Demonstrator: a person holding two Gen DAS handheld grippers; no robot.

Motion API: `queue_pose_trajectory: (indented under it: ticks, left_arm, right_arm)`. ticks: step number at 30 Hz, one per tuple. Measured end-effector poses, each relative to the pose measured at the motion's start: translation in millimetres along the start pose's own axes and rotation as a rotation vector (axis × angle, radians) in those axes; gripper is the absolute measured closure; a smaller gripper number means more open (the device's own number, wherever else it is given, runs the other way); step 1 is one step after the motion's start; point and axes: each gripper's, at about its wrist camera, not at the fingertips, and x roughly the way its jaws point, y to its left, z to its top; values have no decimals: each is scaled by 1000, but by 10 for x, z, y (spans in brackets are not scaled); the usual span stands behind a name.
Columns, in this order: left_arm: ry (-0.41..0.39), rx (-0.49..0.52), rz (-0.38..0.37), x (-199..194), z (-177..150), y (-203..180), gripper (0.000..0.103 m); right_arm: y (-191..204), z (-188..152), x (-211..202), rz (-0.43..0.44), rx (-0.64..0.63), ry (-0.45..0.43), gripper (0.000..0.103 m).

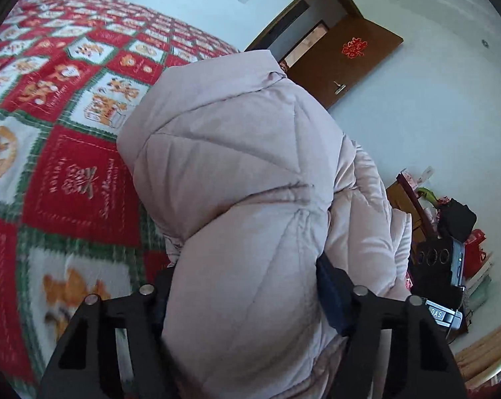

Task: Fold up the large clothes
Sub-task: 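Grasp the pink jacket bundle with both grippers and lift it off the quilt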

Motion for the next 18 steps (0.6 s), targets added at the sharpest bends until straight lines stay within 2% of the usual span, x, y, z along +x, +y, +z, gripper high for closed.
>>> queue_pose_trajectory:
  ticks: [2, 5, 8, 14, 18]
  left_arm:
    - [-13, 4, 1, -41, -25, -71, 39]
    - [-21, 23, 6, -41, 28, -193, 40]
    - [-36, 83, 19, -27, 86, -408, 40]
    - [-66, 124, -31, -64, 205, -572, 42]
    - [-60, 173, -50, -22, 270, -841, 42]
  right_arm:
    - [5, -60, -98, 12, 20, -33, 49]
    - [75, -99, -231, 10, 14, -84, 55]
    - [156, -110, -371, 2, -12, -124, 58]
    - [328, -153, -686, -20, -51, -219, 60]
    - [318, -134, -950, -23, -37, -282, 61]
